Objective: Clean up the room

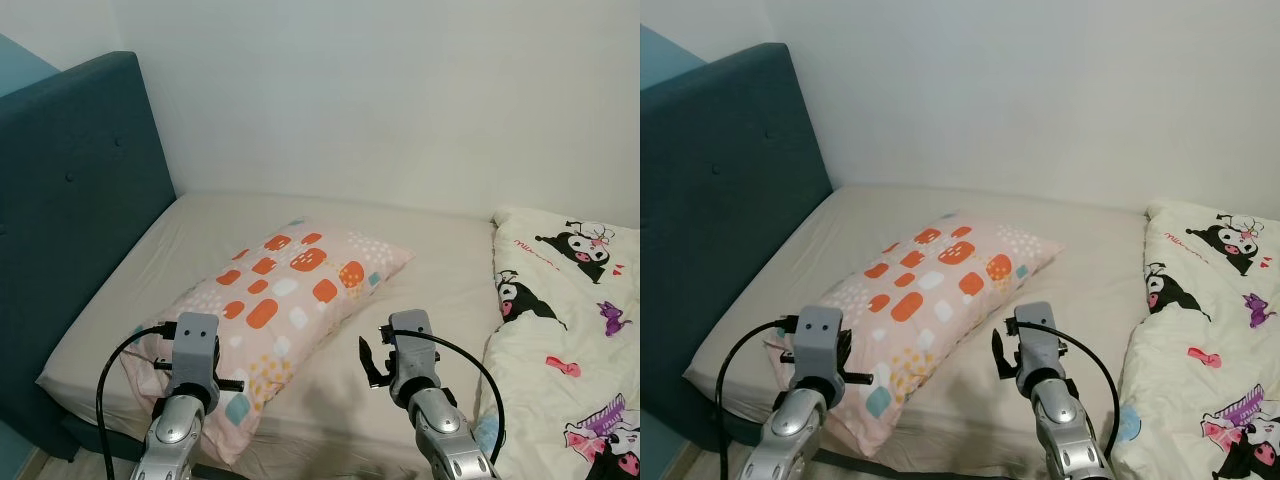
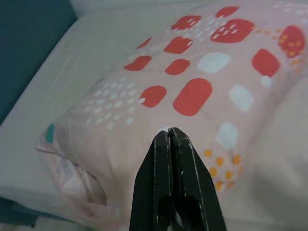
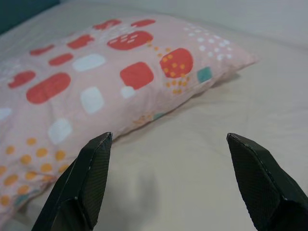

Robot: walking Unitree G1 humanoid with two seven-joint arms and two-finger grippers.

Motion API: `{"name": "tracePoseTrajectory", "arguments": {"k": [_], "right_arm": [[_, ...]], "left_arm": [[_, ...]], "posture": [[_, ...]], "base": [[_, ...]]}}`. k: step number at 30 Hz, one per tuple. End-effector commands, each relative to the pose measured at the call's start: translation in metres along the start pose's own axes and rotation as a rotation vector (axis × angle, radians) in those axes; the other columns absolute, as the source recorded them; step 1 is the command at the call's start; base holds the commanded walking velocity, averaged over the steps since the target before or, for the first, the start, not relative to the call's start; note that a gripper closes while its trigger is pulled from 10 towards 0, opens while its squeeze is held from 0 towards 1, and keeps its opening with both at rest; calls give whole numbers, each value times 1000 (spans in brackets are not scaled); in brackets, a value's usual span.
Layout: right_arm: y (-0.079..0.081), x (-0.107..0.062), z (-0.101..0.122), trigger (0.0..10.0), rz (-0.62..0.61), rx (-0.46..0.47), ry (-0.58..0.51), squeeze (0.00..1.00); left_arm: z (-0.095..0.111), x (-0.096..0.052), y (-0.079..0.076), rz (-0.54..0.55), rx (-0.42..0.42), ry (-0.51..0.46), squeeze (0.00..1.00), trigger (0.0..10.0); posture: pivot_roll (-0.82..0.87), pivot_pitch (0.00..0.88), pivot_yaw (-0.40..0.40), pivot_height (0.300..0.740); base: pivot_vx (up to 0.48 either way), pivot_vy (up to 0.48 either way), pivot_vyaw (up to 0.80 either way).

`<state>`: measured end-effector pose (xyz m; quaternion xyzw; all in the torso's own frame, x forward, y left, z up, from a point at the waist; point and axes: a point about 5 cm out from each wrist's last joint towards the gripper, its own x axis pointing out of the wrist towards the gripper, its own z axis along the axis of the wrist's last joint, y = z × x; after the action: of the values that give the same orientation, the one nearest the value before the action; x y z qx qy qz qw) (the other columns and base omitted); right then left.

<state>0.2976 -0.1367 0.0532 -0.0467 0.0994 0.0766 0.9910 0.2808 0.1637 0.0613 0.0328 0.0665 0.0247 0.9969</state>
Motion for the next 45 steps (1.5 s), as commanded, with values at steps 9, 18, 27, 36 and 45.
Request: {"name": "tracePoseTrajectory", "arguments": {"k": [9,18,27,36,45], "right_arm": [[-1,-1,-4,10000,5,4,13,0],[0,1,-3,10000,14,-2,14,0],[-1,2,-2,10000,22,-17,9,0],[0,4,-2,10000,16,-17,7,0],[2,5,-3,10000,2,-6,4,0]], "left_arm": [[3,1,-10,-35,3,-11,0,10000],[5,2,-10,-35,18,-23,0,10000],[6,2,-8,-27,23,-30,0,10000],[6,3,-8,-30,42,-31,0,10000],[8,5,-5,-33,54,-36,0,10000]], "posture": [[-2,29,-42,740],[1,31,-47,740],[3,36,-48,740],[14,38,-33,740],[19,33,-10,740]], "base": [[0,0,-800],[0,0,-800],[0,0,-800],[0,0,-800],[0,0,-800]]}}
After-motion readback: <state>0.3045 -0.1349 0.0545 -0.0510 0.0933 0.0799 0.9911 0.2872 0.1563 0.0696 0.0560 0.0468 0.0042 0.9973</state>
